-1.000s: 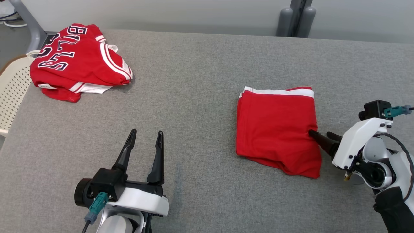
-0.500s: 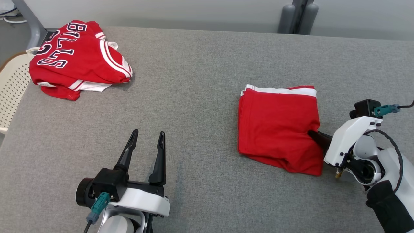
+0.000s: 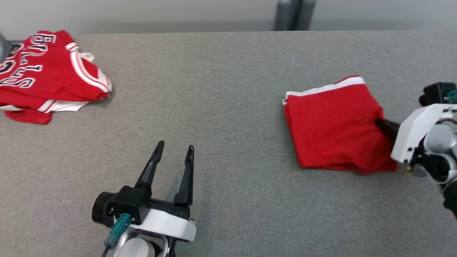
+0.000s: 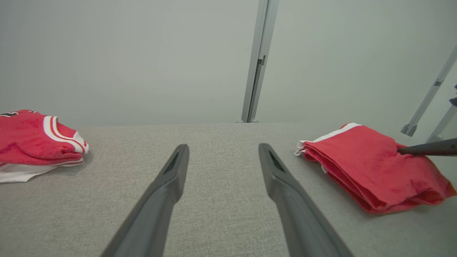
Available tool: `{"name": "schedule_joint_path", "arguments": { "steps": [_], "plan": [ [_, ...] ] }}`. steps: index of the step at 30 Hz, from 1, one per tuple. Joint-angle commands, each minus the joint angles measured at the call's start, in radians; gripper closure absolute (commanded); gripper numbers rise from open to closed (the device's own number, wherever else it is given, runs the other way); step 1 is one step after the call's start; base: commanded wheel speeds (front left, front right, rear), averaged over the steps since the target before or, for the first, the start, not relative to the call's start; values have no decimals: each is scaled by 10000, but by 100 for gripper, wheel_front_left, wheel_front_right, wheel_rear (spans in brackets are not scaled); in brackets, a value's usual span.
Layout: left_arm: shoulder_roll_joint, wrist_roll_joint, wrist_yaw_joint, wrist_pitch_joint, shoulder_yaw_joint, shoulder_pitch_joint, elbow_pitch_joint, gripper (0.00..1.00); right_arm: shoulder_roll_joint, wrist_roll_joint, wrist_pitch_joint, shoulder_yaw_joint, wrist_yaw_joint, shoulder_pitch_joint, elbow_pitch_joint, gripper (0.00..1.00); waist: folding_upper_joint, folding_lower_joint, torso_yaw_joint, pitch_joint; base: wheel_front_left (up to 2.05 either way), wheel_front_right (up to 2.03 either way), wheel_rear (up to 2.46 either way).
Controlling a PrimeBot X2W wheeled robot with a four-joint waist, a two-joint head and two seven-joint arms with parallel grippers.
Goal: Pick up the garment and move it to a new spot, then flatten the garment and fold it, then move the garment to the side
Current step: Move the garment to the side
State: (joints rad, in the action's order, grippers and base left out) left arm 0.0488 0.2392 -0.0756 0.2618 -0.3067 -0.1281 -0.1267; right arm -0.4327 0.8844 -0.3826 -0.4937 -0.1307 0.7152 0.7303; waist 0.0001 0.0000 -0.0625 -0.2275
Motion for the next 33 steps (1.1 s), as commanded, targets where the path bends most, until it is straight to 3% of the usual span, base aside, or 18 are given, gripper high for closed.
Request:
{"name": "schedule_joint_path", "arguments": {
  "steps": [1,10,17,22,33],
  "plan": [
    [35,-11,13,45,-13,-147,65,0,-163,-58,5,-18,-3,149,-4,100,-1,0,353,-158,0,0,0],
    [42,-175,98,35,-174,-560,332,0,-1053,-455,9,-205,-3,1152,-126,100,-1,0,1867,-1052,0,0,0],
    [113,-310,204,32,-319,-979,479,0,-1269,-676,265,-17,-3,1873,208,100,-1,0,2680,-1891,0,0,0],
    [144,-394,235,-6,-429,-1210,559,0,-1416,-997,588,105,-3,2298,704,100,-1,0,2781,-2270,0,0,0],
    [329,-428,100,-107,-436,-1206,816,0,-1919,-2018,1543,295,-1,3074,2188,100,-1,0,2242,-2480,0,0,0]
  ]
}}
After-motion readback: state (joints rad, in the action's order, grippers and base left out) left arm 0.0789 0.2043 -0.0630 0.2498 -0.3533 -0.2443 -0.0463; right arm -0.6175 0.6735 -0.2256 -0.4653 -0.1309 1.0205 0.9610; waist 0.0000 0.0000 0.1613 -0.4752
